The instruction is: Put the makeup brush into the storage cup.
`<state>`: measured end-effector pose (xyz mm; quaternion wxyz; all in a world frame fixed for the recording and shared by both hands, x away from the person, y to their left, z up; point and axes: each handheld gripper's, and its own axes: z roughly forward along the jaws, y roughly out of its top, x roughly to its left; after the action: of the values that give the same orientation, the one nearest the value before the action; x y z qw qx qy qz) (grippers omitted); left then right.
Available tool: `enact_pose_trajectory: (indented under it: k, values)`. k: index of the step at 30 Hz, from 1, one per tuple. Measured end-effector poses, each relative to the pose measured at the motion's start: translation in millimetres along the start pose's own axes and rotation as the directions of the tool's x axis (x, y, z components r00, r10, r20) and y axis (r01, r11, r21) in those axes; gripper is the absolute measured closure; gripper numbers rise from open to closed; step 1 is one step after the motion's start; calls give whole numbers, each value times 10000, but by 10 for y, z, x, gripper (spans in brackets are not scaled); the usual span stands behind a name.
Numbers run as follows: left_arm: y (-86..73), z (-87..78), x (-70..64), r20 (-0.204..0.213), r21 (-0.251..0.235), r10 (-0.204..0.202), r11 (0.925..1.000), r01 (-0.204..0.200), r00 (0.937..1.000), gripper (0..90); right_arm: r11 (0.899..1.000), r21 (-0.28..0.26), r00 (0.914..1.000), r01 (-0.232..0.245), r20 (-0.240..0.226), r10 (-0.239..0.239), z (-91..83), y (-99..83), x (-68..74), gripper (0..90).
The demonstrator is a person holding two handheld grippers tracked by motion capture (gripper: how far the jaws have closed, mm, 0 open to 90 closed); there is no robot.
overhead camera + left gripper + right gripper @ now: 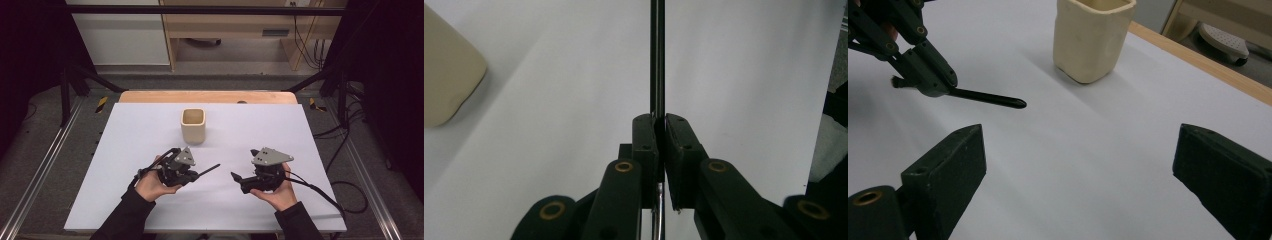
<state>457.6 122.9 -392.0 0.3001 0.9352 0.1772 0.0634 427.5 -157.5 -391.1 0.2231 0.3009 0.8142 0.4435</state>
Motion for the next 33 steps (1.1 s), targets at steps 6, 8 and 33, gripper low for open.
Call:
enact_pose_trajectory:
  k: [6,8,33]
  values:
    - [23,27,-37,64,85,171,9998,-172,9998,842,9989,292,9992,362,-157,-357,39,10,70,87]
    - [27,37,-48,130,83,180,9998,-181,9998,842,9986,296,9988,438,-220,-431,52,12,81,88]
    - [101,193,-171,526,600,458,9970,-489,9976,842,9841,833,9856,1567,-778,-1504,170,1,208,172]
